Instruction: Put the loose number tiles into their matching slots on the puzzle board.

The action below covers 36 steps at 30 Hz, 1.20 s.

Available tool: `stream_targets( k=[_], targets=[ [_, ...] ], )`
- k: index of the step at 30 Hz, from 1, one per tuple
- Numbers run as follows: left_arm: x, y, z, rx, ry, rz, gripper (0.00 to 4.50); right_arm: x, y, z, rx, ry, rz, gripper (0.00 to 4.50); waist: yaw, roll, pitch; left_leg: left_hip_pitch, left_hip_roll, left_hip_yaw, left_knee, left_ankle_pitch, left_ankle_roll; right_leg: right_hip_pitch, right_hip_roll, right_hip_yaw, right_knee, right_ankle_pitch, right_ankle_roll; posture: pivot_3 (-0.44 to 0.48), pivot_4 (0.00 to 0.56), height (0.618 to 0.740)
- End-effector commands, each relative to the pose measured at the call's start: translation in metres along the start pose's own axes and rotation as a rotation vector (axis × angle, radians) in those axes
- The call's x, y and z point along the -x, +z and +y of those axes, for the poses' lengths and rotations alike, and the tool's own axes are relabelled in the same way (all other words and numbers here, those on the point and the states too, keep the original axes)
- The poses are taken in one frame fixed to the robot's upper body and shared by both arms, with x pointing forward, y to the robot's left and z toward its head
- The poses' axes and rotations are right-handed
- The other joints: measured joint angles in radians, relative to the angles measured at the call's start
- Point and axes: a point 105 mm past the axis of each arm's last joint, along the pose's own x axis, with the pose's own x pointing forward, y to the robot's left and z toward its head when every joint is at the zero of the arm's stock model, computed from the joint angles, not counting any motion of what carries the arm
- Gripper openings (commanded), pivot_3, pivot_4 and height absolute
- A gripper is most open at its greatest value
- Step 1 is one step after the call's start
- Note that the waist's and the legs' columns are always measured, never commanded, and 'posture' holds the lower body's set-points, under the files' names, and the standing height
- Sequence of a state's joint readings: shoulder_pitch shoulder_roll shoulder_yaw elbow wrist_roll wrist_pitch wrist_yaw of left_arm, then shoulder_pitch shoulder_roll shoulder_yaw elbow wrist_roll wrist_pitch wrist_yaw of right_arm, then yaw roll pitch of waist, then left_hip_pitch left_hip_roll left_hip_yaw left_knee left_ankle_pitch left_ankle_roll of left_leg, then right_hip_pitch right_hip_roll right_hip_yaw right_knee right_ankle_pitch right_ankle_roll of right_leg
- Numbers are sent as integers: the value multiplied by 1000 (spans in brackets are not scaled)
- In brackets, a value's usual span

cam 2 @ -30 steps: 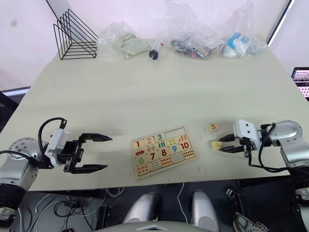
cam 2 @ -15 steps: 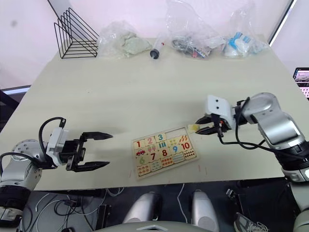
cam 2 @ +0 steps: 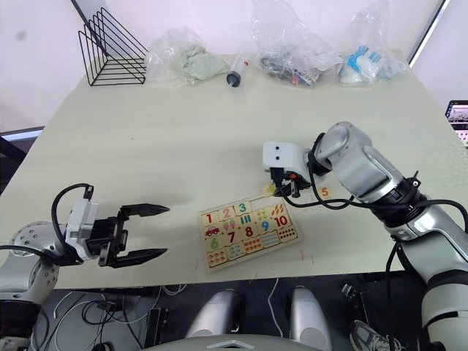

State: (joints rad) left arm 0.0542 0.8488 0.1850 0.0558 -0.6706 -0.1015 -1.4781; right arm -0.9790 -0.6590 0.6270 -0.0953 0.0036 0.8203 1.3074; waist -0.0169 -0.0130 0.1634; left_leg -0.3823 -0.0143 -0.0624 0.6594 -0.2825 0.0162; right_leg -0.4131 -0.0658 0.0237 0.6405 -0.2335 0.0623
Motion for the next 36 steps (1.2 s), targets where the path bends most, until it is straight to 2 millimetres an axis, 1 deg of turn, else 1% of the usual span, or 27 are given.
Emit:
stream_targets(
  k=[1, 6, 11, 16, 28, 36],
  targets=[
    [2, 7, -2, -35, 14, -2, 4500, 2, 9, -2, 27, -6, 24, 840, 0, 0, 0, 0, 0, 0, 0, 0, 0, 0, 0, 0, 0, 0, 0, 0, 150, 740],
    [7, 3, -5, -28, 37, 12, 4500, -12, 18, 4, 38, 35, 82, 840, -2, 0, 0, 1, 0, 0, 1, 0, 0, 0, 1, -1, 1, 1, -2, 0, 150, 740],
    [9, 0, -6, -25, 37, 19, 4500, -21, 23, 2, 54, 15, 103, 840, -2, 0, 0, 0, 0, -1, 2, 0, 0, 0, 1, -2, 1, 1, -2, 0, 150, 740],
    [11, -3, -7, -21, 38, 27, 4500, -25, 25, 0, 60, 1, 111, 840, -2, 0, 0, 0, -1, -2, 2, 0, 0, 0, 1, -2, 1, 2, -2, 0, 150, 740],
    [11, -3, -6, -28, 32, 26, 4500, -33, 21, 2, 101, -6, 138, 840, -3, 0, 0, 0, -1, -2, 2, 0, 0, 0, 1, -3, 1, 2, -2, 0, 150, 740],
    [13, -3, -5, -25, 39, 25, 4500, -38, 22, 6, 118, 10, 137, 840, -4, 0, 0, 0, -1, -2, 2, 0, 0, 0, 1, -3, 1, 2, -2, 0, 150, 740]
  ],
)
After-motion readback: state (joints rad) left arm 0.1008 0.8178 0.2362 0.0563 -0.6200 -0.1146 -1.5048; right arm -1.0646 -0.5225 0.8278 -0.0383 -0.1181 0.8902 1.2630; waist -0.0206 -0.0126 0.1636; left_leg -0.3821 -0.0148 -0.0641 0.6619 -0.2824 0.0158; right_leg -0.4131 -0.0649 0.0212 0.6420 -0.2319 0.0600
